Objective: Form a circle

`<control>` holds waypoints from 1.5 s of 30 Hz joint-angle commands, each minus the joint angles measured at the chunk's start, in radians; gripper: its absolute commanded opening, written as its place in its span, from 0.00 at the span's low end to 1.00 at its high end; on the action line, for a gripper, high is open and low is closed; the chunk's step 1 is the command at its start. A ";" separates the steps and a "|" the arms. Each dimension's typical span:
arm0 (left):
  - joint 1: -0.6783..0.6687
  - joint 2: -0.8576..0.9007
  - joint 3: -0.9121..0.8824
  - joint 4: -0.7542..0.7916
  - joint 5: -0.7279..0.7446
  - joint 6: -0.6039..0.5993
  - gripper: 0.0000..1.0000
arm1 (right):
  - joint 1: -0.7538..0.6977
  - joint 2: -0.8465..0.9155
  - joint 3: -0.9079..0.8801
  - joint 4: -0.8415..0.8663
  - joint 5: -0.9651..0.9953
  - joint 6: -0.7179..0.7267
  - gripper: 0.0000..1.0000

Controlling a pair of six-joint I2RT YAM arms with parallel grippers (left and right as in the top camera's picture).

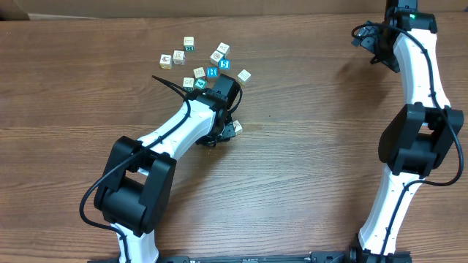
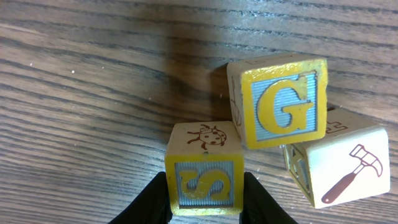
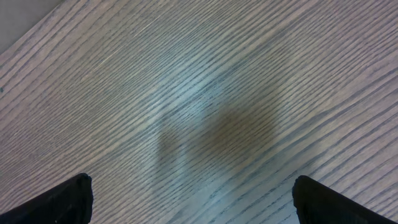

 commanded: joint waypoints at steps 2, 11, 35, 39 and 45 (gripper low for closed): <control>-0.002 0.008 -0.004 -0.016 0.012 0.010 0.27 | 0.002 -0.025 0.013 0.002 0.008 0.000 1.00; -0.002 0.008 -0.004 -0.013 0.012 0.000 0.34 | 0.002 -0.025 0.013 0.002 0.008 0.000 1.00; -0.001 0.008 -0.004 -0.008 0.016 0.001 0.69 | 0.002 -0.025 0.013 0.002 0.008 0.000 1.00; 0.003 0.002 0.032 -0.031 0.034 0.022 0.75 | 0.002 -0.025 0.013 0.002 0.008 0.000 1.00; 0.035 -0.006 0.242 -0.191 0.039 0.067 0.75 | 0.002 -0.025 0.013 0.002 0.008 0.000 1.00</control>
